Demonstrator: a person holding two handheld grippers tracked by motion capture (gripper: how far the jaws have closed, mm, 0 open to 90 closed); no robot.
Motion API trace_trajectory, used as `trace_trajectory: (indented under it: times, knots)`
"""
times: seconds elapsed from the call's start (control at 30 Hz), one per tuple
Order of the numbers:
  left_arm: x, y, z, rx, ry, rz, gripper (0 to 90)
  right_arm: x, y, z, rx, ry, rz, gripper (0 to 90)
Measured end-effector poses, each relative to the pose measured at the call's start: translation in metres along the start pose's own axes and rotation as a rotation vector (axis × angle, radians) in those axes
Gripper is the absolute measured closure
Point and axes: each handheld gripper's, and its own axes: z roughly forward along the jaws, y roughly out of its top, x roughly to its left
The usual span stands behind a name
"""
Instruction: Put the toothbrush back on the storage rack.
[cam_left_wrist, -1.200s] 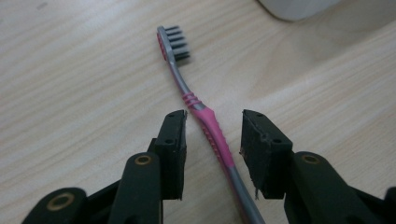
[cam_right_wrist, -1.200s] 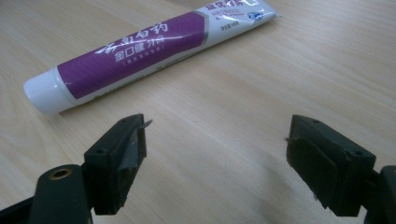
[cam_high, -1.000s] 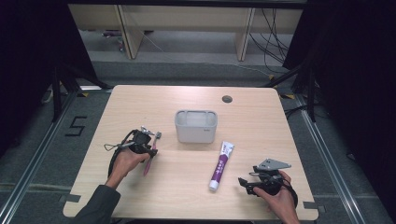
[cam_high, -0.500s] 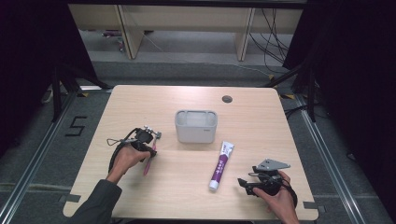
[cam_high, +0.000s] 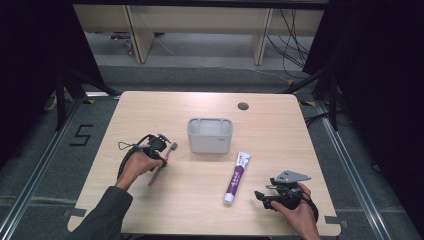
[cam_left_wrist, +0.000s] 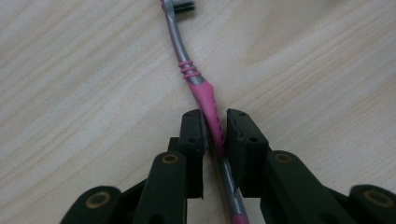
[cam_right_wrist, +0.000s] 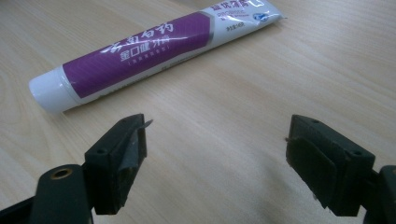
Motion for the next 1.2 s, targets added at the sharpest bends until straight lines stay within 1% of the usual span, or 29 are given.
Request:
trace_trajectory:
  times: [0.1,0.13,0.17,0.2,0.23,0.27,0.33,0.37,0.4,0.43,0.47,0.5,0.53,0.6,0.63,0.7,0.73,0.77,0.8,0.83,0.87,0.9,0.93,0.97,1.0,1.03,1.07,1.1,1.2]
  knots:
    - [0.000,0.002,0.000,0.010,0.011,-0.001,75.2,0.000,0.000,0.000,-0.003,0.001,0.000,21.3]
    - [0.000,0.003,0.001,0.014,0.007,-0.014,75.2,0.001,0.000,0.001,-0.003,0.011,0.007,21.3]
    - [0.000,0.003,0.001,0.013,0.008,-0.021,74.7,0.000,0.000,0.000,-0.003,0.001,0.000,21.3]
    - [0.002,0.004,0.000,0.024,0.011,-0.012,74.8,0.000,0.000,0.000,-0.003,0.004,0.000,21.3]
    - [0.002,0.004,0.001,0.023,0.012,-0.016,75.5,0.001,0.000,0.000,0.001,0.009,0.015,21.3]
    - [0.003,0.004,0.001,0.022,0.015,-0.004,77.0,0.001,0.000,0.000,0.000,0.009,0.012,21.3]
    - [0.003,0.005,0.000,0.028,0.008,0.002,80.5,0.002,0.000,0.000,0.000,0.009,0.020,21.3]
    - [0.003,0.004,0.000,0.023,0.014,0.006,80.9,0.000,0.000,0.000,-0.004,0.001,0.001,21.3]
    - [0.002,0.004,0.001,0.025,0.012,0.009,81.2,0.000,0.000,0.000,-0.003,0.001,0.002,21.3]
    - [0.001,0.004,0.001,0.023,0.015,-0.003,81.2,0.000,0.000,0.000,-0.003,0.001,0.001,21.3]
    - [0.001,0.004,0.001,0.026,0.015,-0.001,81.3,0.000,0.000,0.000,-0.003,0.000,0.001,21.3]
    - [0.002,0.005,0.000,0.033,0.019,0.020,81.4,0.000,0.000,0.000,-0.002,0.004,0.000,21.3]
    - [0.001,0.005,0.000,0.034,0.023,0.022,81.4,0.002,0.000,0.000,0.002,0.009,0.018,21.3]
    - [0.002,0.005,0.000,0.044,0.025,0.031,81.4,0.000,0.000,0.000,-0.004,0.001,0.001,21.5]
    - [0.002,0.005,0.000,0.048,0.024,0.028,81.4,0.001,0.000,0.001,-0.008,0.010,0.011,21.7]
    - [0.003,0.006,0.000,0.061,0.020,0.031,81.4,0.000,0.000,0.000,-0.015,0.007,0.016,21.8]
    - [0.003,0.006,0.000,0.068,0.024,0.034,81.4,0.002,0.000,0.000,-0.012,0.011,0.030,21.9]
    - [0.003,0.007,0.000,0.077,0.027,0.042,81.3,0.000,0.000,0.000,-0.018,0.003,0.004,21.9]
    - [0.003,0.007,0.001,0.076,0.031,0.048,81.3,0.001,0.000,0.000,-0.015,0.011,0.014,22.0]
    - [0.003,0.009,0.000,0.093,0.031,0.051,81.4,0.001,0.000,0.000,-0.017,0.006,0.016,22.1]
    - [0.001,0.009,0.000,0.096,0.032,0.033,81.4,0.003,0.000,0.000,-0.012,0.009,0.041,22.1]
    - [0.002,0.010,0.001,0.097,0.032,0.047,81.4,0.003,0.000,0.000,-0.012,0.009,0.040,22.1]
    - [0.003,0.011,0.001,0.102,0.030,0.050,81.3,0.000,0.000,0.000,-0.021,0.001,0.003,22.1]
    - [0.002,0.011,0.001,0.109,0.025,0.033,81.4,0.000,0.000,0.000,-0.020,0.000,0.003,22.1]
    - [0.002,0.012,0.001,0.120,0.020,0.031,81.4,0.000,0.000,0.000,-0.020,0.001,0.003,22.1]
    - [0.003,0.013,0.002,0.119,0.022,0.040,81.4,0.000,0.000,0.000,-0.021,0.002,0.003,22.1]
    - [0.003,0.013,0.002,0.124,0.019,0.030,81.4,0.001,0.000,0.001,-0.020,0.013,0.010,22.2]
    - [0.003,0.014,0.001,0.134,0.018,0.032,81.5,0.000,0.000,0.000,-0.021,0.001,0.003,22.2]
    - [0.002,0.014,0.002,0.139,0.018,0.039,81.6,0.000,0.000,0.000,-0.021,0.001,0.003,22.2]
